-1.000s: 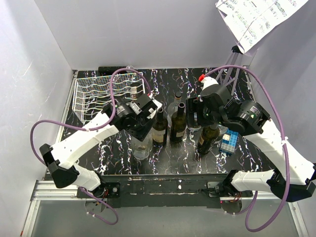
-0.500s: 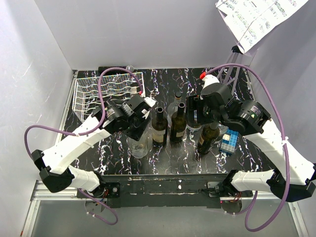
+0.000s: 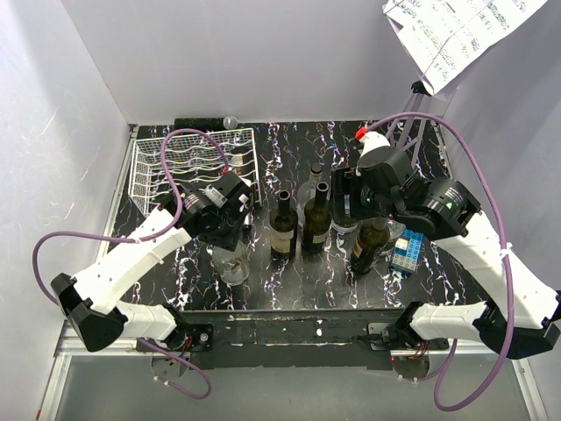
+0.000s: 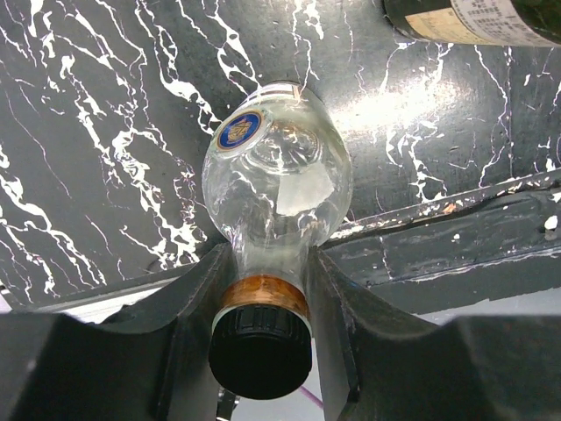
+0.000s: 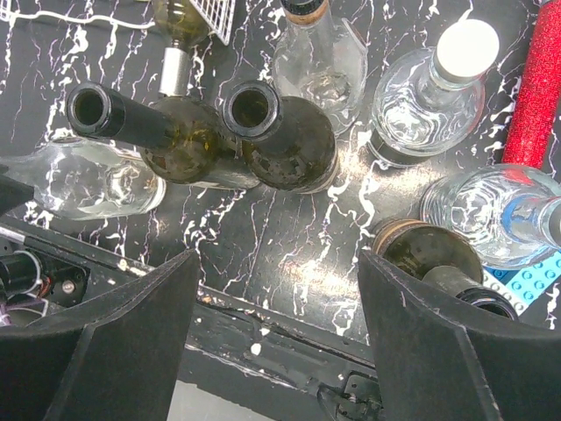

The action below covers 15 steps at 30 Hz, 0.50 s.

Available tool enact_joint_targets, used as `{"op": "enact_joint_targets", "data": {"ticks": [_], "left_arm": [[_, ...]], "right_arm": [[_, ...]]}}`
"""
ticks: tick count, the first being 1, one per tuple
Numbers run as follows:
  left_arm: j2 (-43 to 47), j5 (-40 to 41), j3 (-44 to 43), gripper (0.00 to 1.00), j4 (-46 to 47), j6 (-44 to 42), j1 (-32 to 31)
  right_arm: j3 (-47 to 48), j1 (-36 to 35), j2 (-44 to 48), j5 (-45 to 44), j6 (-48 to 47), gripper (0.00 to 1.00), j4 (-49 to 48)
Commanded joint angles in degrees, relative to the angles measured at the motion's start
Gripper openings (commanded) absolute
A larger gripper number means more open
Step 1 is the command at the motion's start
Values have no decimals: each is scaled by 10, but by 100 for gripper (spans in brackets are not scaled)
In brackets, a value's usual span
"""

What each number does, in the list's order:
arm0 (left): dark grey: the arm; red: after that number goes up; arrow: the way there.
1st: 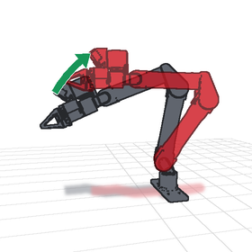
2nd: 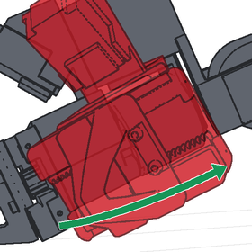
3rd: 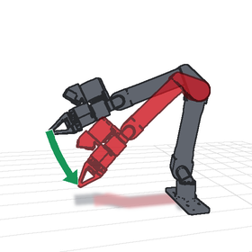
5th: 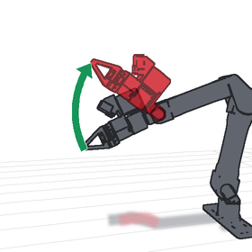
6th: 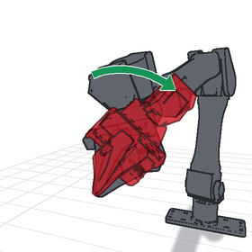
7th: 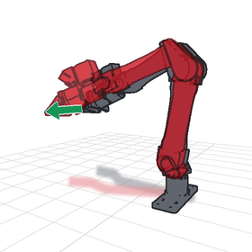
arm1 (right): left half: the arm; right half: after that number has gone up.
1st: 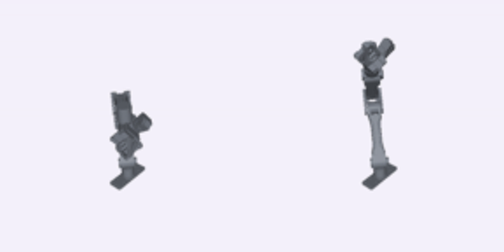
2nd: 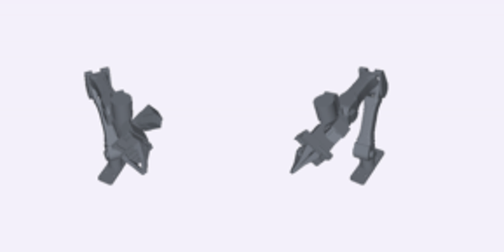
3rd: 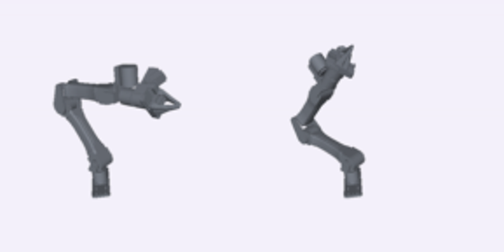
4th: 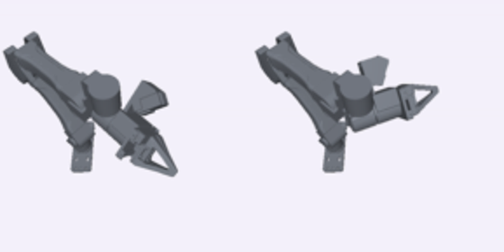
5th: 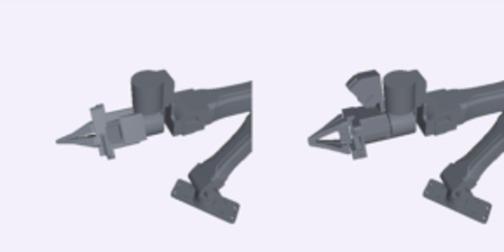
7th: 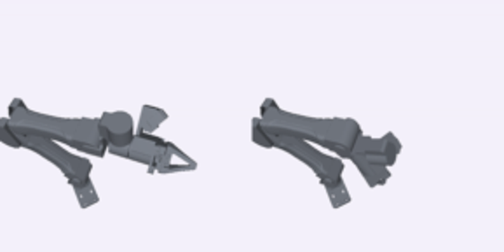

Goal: Put the wine bottle on the wine rack
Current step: Place the wine bottle at the center of the board.

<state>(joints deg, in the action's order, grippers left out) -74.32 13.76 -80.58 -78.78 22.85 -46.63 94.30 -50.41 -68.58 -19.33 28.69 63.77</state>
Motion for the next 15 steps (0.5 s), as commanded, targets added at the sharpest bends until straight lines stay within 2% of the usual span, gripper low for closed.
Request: {"op": "enact_joint_targets", "data": {"ticks": [1,8,11,12,13,15], "left_arm": [[28,38,7,0,-34,30,7],[32,29,5,0,-41,27,8],[37,18,7,23,-48,25,8],[37,18,5,36,-50,25,7],[36,15,2,43,-54,25,8],[34,9,0,49,-59,24,8]], "right_arm": [[16,5,5,0,-1,80,-25],[11,8,10,2,-1,80,-26],[6,8,13,2,1,80,-29],[4,8,13,2,2,80,-31],[3,8,14,3,3,80,-30],[1,8,15,2,3,80,-31]]}}
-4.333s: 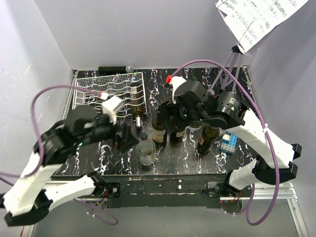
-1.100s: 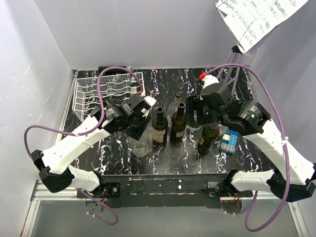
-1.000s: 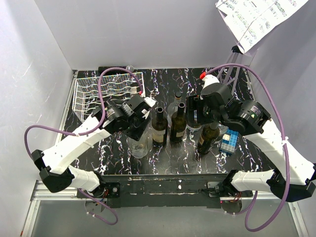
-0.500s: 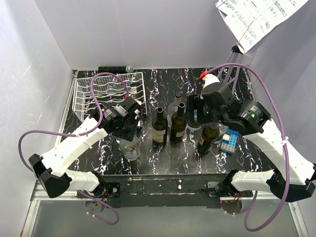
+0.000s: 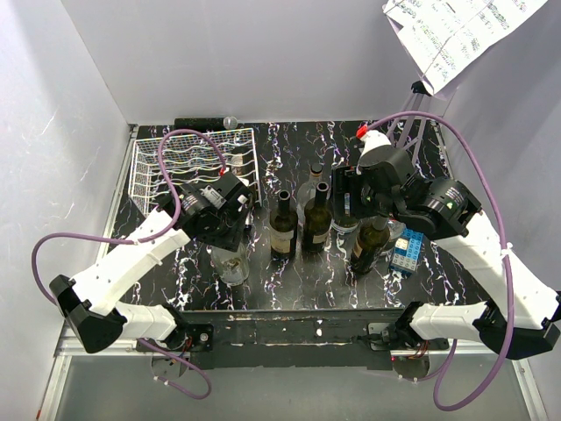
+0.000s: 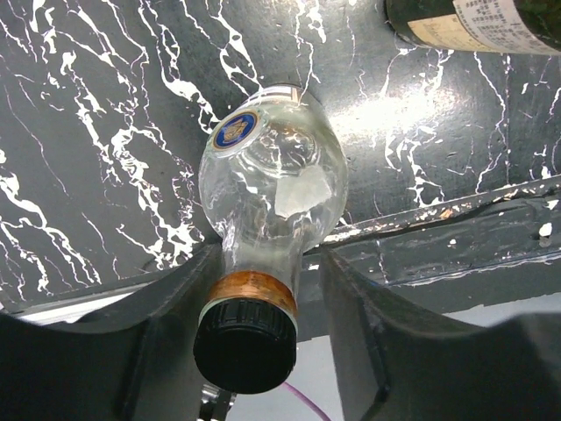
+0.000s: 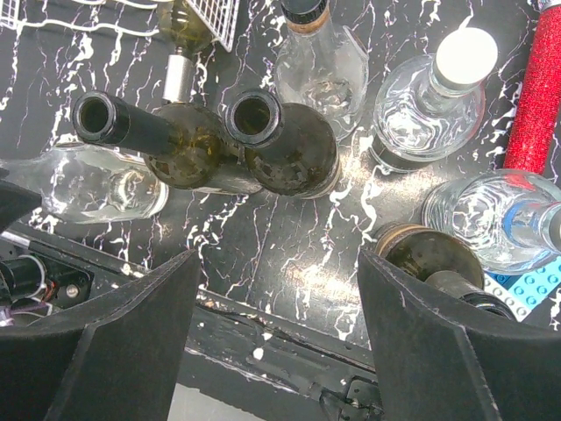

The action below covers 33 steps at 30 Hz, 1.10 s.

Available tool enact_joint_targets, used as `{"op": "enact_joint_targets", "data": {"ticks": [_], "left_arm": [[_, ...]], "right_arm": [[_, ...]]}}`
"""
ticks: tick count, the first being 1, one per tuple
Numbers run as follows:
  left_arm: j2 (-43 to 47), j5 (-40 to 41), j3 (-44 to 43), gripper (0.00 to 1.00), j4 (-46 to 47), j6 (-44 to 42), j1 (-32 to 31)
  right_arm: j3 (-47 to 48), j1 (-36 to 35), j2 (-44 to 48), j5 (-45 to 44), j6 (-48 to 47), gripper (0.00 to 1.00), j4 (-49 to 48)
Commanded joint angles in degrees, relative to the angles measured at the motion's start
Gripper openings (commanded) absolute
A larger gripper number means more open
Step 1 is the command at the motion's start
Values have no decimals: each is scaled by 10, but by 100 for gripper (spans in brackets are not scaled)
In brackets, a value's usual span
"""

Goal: Put the wine bottle on the wine rack
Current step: Place the wine bottle at the center of the board, then pick up the wine bottle from the center of the board.

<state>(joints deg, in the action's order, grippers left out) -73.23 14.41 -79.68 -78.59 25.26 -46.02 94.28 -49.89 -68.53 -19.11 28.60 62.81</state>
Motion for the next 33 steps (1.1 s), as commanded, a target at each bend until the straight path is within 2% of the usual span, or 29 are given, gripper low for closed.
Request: {"op": "enact_joint_targets", "data": {"ticks": [1,7,11,14,22,27,31,33], "left_arm": [[23,0,-11,52,-63,-1,1],[7,-2,-27,63,-82,-4,1],[-9,-6,-39,76,-101,-12,1],[-17,-29,-38,98,-105,-32,1],[-9,-76,-22,97,-105,-42,1],[-5,-98,0,64,-106,-28,1],[-7,-86,12,56,-106,-21,4],[-9,-79,11,55,-106,-20,8]], "right_arm": [[0,3,16,0,4,80,-23],[-5,4,16,1,6,80,-30],[-9,5,17,0,6,80,-31],[-18,6,23,0,8,80,-37],[-54,12,44,0,21,80,-49],[-66,18,49,0,22,80,-50],[-66,23,49,3,15,80,-50],[-63,27,47,5,11,80,-48]]}}
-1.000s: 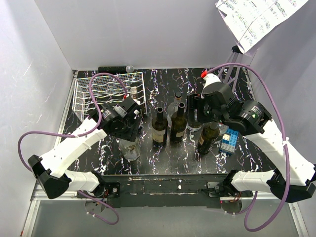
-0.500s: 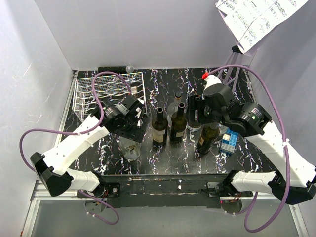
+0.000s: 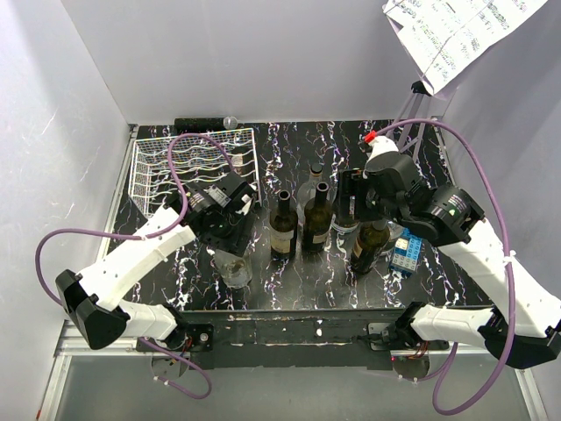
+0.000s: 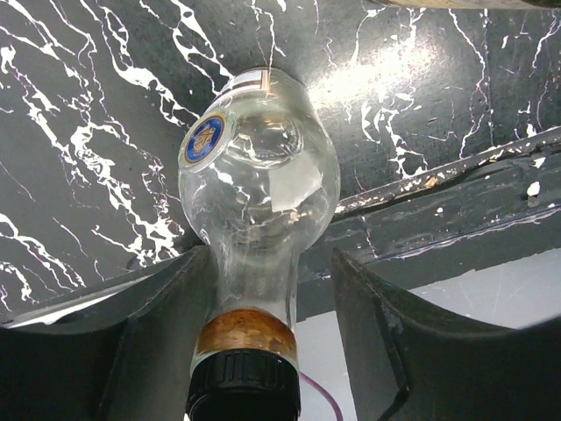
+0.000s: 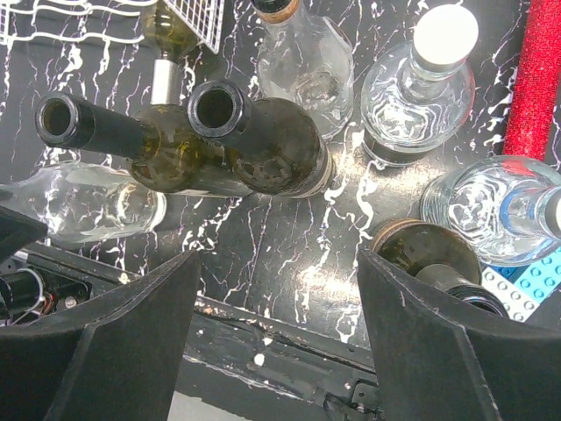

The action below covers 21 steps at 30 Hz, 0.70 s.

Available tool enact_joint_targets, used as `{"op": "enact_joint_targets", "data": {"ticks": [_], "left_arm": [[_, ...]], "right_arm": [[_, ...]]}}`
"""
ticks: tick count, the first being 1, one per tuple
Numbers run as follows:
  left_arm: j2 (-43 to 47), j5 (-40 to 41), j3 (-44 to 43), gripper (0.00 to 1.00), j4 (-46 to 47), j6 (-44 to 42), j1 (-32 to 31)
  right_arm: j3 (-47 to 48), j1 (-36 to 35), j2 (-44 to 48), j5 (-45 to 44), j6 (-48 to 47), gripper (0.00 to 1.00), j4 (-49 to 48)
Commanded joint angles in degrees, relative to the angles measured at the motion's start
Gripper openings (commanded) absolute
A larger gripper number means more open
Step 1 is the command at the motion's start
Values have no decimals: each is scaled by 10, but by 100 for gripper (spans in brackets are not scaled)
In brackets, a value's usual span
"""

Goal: Put the wine bottle on the wine rack
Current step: Pick up the wine bottle from the center of the board.

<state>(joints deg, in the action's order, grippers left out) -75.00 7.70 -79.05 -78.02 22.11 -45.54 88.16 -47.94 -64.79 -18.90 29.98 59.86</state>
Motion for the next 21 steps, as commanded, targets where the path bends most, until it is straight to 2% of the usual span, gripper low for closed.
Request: {"op": "enact_joint_targets", "data": {"ticks": [1,6,9,11,12,14,15,16,19,21], "left_arm": [[6,-9,6,54,-112,12,5],[4,-3,13,41,-112,12,13],[-3,1,9,41,-112,6,17],[-8,4,6,51,-112,2,18],[-8,4,3,60,-112,2,19],[-11,3,-1,66,-113,1,19],[-12,4,-1,65,-112,0,21],[-13,6,-1,63,-112,0,23],[-16,10,-5,46,-112,-1,27],[-17,10,-8,42,-112,-2,27]], "right_arm": [[0,9,9,3,-4,80,-18],[5,18,5,11,-11,80,-18],[7,22,5,15,-18,80,-17],[8,23,3,15,-18,80,-17],[8,24,5,15,-21,80,-17],[6,27,5,16,-21,80,-16],[5,28,5,18,-22,80,-16],[4,29,5,18,-22,80,-17],[0,31,6,19,-23,80,-17],[-1,33,7,20,-23,80,-17]]}}
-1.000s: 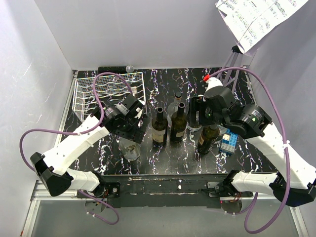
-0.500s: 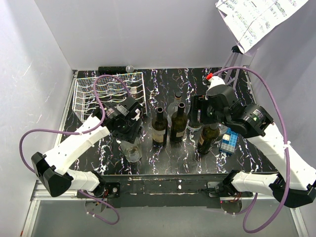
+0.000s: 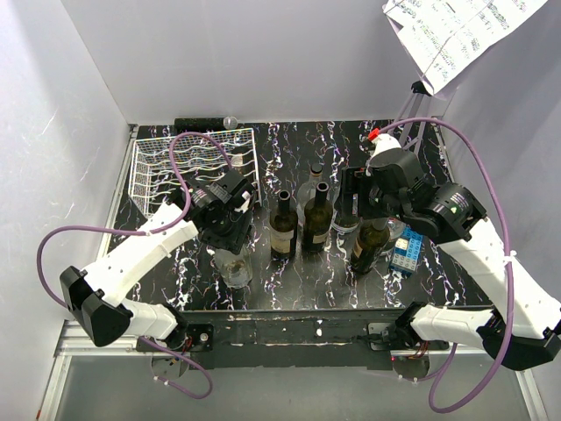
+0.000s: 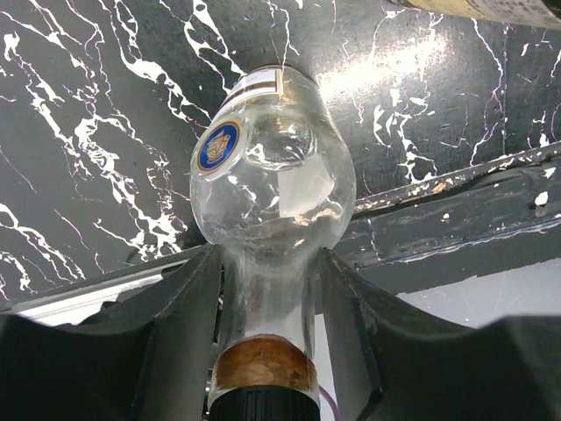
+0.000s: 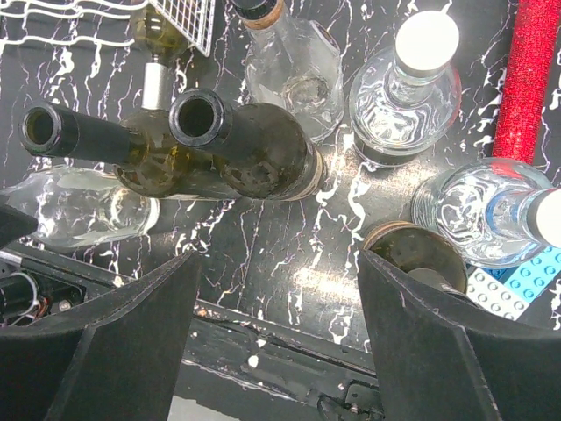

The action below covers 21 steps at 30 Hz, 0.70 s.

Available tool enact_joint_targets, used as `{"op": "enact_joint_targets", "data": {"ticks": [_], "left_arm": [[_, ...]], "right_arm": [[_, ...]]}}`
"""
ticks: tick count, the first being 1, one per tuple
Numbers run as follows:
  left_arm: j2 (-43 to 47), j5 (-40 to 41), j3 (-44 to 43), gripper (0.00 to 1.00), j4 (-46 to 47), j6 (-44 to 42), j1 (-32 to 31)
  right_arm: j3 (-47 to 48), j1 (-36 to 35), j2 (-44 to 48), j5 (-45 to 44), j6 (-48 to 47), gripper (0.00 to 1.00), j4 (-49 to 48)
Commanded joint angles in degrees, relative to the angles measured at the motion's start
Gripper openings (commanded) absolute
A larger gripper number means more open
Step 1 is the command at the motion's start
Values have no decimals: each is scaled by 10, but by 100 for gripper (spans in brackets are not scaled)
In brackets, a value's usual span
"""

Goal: Put the wine bottle on the wine rack
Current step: Pick up the wine bottle from the center of the board.

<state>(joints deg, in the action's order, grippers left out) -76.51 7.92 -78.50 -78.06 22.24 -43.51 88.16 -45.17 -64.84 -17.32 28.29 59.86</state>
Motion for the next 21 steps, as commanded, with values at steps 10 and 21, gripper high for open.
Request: {"op": "enact_joint_targets", "data": {"ticks": [10,21], "left_arm": [[-4,-3,-11,0,-111,-17,9],[7,-2,-75,0,-111,-5,31]], "right_arm": [[-6,12,9,15,-10,80,-25],[0,17,5,19,-10,80,-30]]}}
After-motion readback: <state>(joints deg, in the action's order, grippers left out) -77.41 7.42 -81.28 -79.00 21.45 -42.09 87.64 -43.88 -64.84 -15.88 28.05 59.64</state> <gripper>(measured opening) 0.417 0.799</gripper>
